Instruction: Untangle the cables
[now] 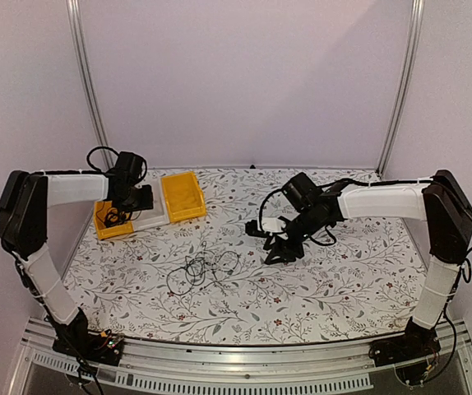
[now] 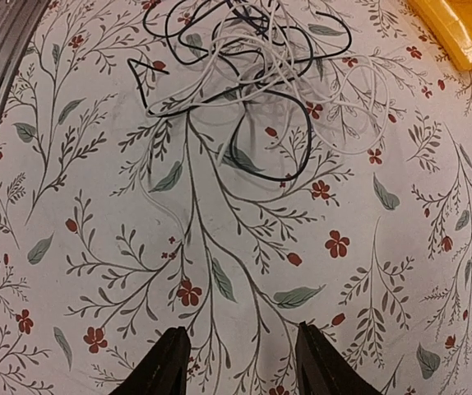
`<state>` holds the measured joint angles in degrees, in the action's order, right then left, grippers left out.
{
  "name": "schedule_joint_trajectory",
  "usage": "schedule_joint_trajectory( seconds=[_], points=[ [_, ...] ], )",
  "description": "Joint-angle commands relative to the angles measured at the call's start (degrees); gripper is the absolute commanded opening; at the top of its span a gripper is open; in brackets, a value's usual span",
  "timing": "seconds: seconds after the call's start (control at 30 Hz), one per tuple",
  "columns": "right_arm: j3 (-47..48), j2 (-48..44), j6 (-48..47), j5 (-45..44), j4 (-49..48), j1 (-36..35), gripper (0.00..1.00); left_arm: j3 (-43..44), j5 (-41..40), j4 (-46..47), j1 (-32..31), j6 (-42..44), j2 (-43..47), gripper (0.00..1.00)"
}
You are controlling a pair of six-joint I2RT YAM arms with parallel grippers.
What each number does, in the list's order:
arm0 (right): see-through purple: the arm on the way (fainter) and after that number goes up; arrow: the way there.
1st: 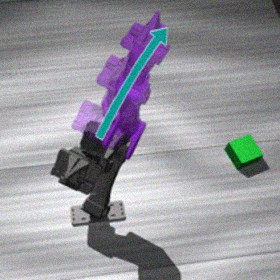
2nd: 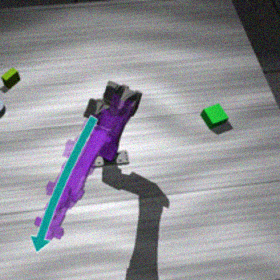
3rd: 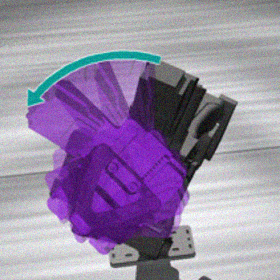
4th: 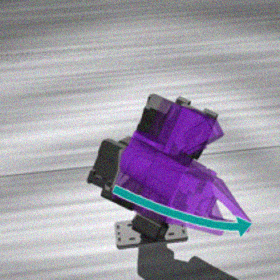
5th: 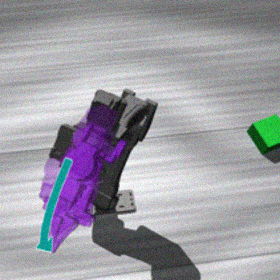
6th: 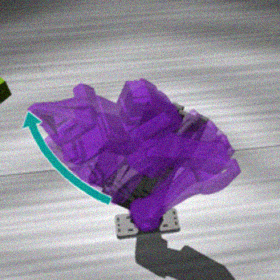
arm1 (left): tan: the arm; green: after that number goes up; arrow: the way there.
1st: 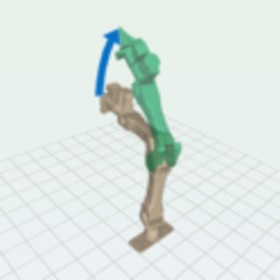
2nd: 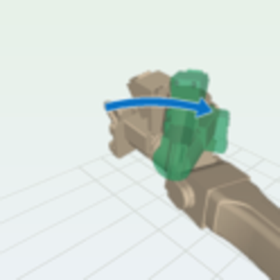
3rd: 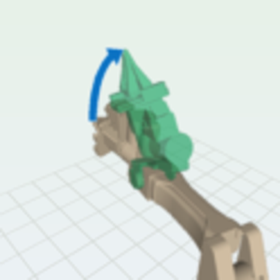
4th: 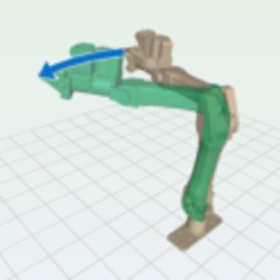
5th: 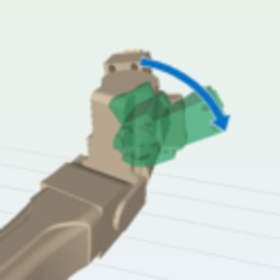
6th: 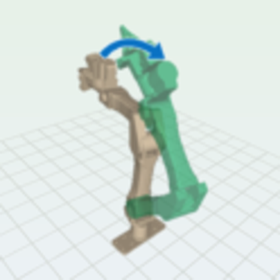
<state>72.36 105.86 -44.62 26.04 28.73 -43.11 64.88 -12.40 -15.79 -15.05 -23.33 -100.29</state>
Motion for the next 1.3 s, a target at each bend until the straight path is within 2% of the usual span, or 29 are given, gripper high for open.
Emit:
schedule_joint_trajectory(
  seconds=[0.0, 0.27, 0.33, 0.47, 0.67, 0.97, 1.07, 1.27],
  points=[
    [0.9, 0.9, -0.5, -0.4, 0.6, -0.3, 0.48, 2.5, -4.6, -1.1, -0.6, -1.3, -1.8, 0.41],
    [1.3, 1.7, -0.6, -0.6, 1.2, -0.3, 0.48, 5.9, -7.2, -1.6, -0.6, 0.9, -7.1, 0.32],
    [1.4, 1.7, -0.6, -0.8, 1.3, -0.3, 0.48, 6.6, -6.8, -1.5, -0.5, 1.1, -8.0, 0.24],
    [1.3, 1.8, -0.6, -1.2, 1.2, -0.3, 0.48, 6.7, -6.8, -1.1, -0.6, 1.3, -7.6, 0.0],
    [1.3, 2.2, -0.8, -1.5, 1.3, -0.3, 0.48, 4.9, -7.5, -2.3, -0.5, 2.4, -0.9, 0.0],
    [1.4, 2.7, -1.1, -1.4, 1.5, -0.4, 0.48, -7.7, -2.1, 5.3, 5.8, 5.0, 13.5, 0.0],
    [1.5, 2.7, -1.1, -1.7, 1.7, -0.4, 0.48, -9.7, -0.4, 6.2, 8.4, 4.7, 14.1, 0.0],
    [1.4, 2.1, -1.1, -2.0, 1.7, -0.5, 0.48, -11.7, 8.4, 11.1, 12.4, 3.1, 11.5, 0.0]
  ],
)
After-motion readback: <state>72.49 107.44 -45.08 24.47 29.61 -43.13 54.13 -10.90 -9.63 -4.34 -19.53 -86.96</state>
